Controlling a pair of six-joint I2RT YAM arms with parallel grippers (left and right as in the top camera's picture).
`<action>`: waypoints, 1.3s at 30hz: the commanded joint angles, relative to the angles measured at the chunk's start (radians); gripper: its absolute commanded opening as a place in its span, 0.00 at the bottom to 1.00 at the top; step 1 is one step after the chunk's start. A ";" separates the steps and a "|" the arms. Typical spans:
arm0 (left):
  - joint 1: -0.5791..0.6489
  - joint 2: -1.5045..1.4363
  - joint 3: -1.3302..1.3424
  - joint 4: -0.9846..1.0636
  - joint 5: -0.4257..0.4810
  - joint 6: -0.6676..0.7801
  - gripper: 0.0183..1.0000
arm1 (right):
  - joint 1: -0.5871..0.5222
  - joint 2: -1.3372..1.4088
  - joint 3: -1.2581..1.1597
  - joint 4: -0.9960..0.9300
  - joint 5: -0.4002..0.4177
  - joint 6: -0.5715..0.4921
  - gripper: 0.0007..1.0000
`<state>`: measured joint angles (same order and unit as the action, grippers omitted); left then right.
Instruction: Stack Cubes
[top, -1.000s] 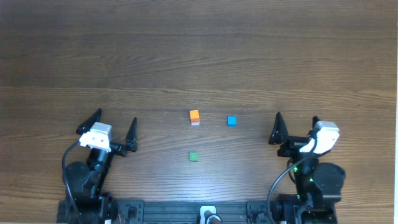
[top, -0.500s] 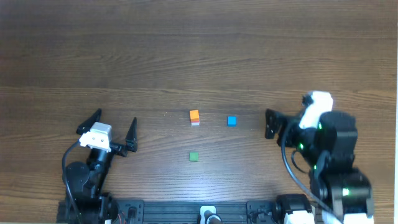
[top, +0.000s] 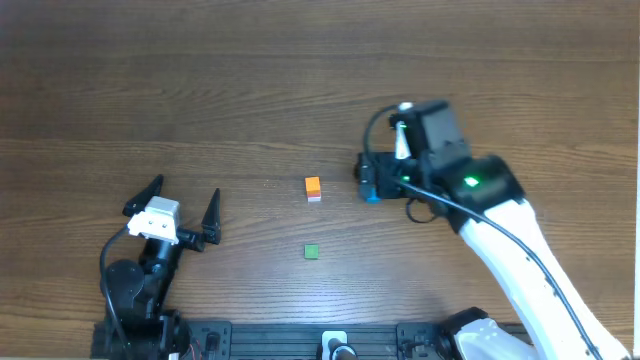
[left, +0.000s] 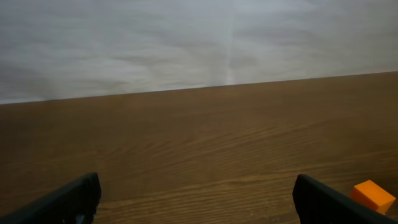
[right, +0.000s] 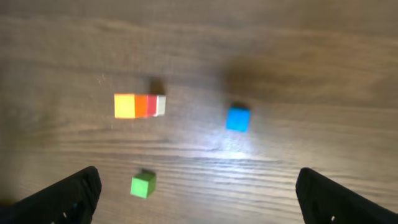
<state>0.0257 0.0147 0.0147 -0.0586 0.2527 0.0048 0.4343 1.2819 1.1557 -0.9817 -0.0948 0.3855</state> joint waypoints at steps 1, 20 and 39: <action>0.005 -0.009 -0.009 0.005 -0.011 0.017 1.00 | 0.090 0.046 0.032 -0.007 0.010 0.094 0.99; 0.005 -0.009 -0.009 0.005 -0.011 0.017 1.00 | 0.446 0.175 0.031 -0.006 0.197 0.409 0.99; 0.005 -0.009 -0.009 0.005 -0.011 0.017 1.00 | 0.544 0.325 0.026 0.053 0.223 0.520 0.99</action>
<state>0.0257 0.0147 0.0147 -0.0586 0.2504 0.0048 0.9585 1.5967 1.1664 -0.9306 0.0933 0.8688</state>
